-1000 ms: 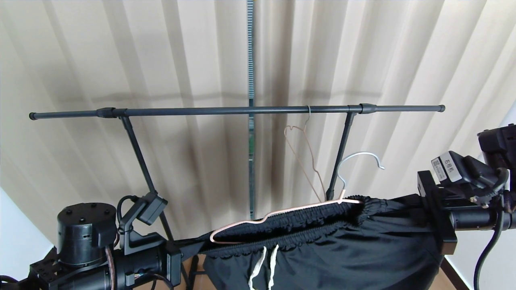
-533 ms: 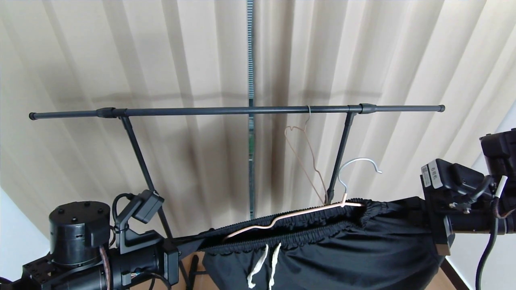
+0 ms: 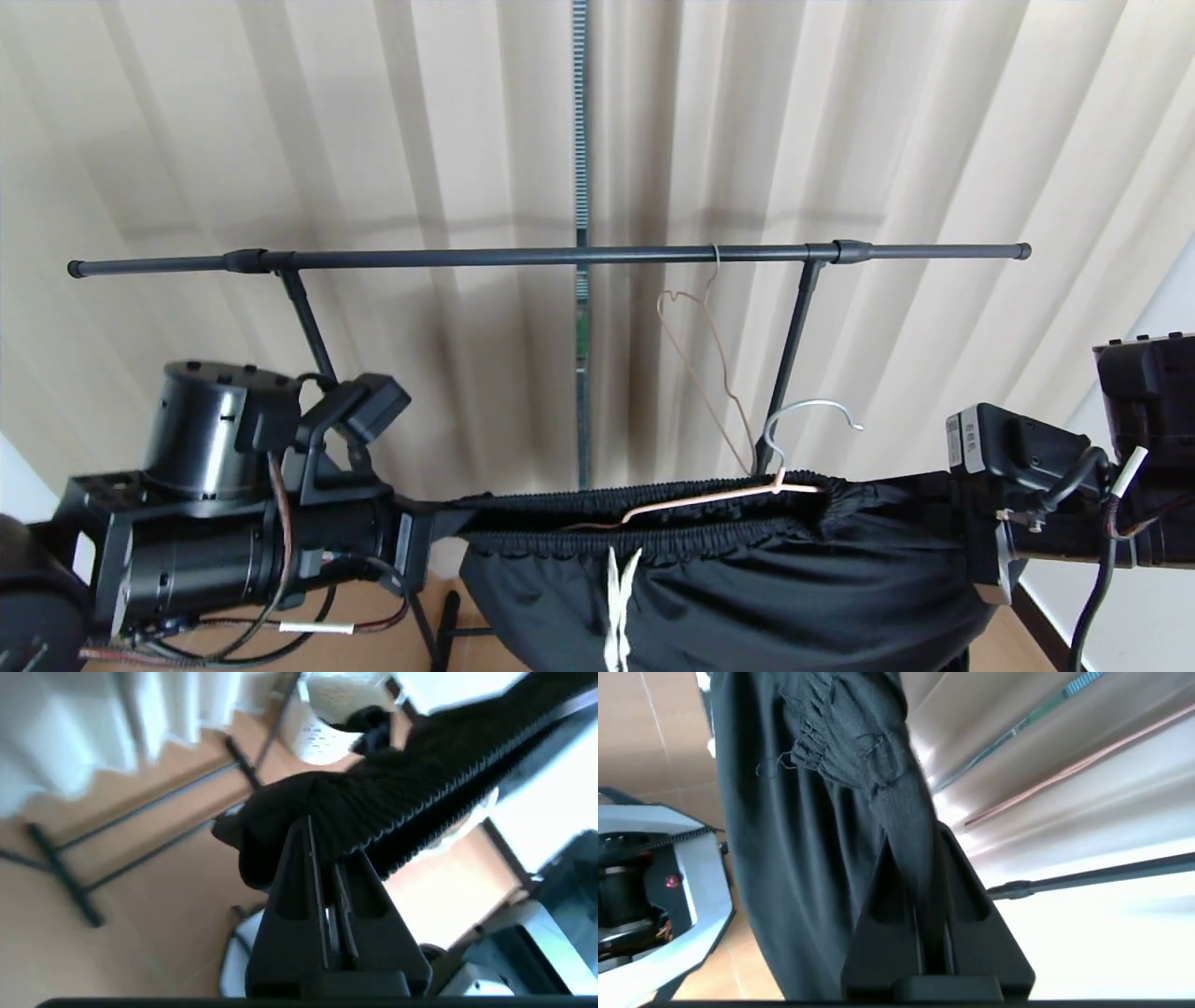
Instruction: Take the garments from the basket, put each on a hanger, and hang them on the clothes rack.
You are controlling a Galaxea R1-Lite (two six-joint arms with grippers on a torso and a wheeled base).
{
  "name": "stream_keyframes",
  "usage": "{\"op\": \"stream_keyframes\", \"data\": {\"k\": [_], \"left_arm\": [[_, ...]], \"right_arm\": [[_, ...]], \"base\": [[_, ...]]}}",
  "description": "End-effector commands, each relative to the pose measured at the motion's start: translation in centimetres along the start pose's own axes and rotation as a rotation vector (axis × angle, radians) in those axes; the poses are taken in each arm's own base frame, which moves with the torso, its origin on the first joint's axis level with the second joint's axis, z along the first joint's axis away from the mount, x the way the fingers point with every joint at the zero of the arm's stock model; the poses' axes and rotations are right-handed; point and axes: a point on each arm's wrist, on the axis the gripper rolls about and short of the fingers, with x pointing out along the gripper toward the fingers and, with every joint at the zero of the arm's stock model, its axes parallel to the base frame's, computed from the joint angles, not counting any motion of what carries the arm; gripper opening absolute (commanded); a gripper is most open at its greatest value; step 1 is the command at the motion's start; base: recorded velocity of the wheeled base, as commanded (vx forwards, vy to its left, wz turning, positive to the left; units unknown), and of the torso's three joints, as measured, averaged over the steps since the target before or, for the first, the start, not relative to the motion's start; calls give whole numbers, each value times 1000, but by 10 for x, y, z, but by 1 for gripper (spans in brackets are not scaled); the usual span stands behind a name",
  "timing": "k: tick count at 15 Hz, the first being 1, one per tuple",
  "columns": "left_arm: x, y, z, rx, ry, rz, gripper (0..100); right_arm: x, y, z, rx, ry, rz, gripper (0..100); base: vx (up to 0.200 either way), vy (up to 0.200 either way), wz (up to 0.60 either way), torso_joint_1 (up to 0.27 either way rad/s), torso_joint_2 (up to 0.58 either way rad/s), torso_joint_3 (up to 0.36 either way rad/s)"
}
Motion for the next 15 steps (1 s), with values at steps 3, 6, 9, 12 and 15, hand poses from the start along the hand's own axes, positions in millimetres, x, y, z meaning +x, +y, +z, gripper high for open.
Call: {"op": "stream_keyframes", "data": {"k": [3,6,9,12,15], "left_arm": [[-11,-57,57,140,-5,9,0],[6,-81,61,191,31,66,0],[7,-103,73,229,102,38,0],[6,-109,78,250,122,36,0],[8,-109,89,217,88,62,0]], "right_arm": [[14,4,-20,12,-12,-22,0],[19,-1,-23,38,-33,-52,0],[16,-3,-18,72,-33,-84,0],[24,-9,-14,134,-6,-118,0],[29,-6,-6,200,-21,-103,0]], "base": [[0,0,0,0,0,0],[0,0,0,0,0,0],[0,0,0,0,0,0],[0,0,0,0,0,0],[0,0,0,0,0,0]]}}
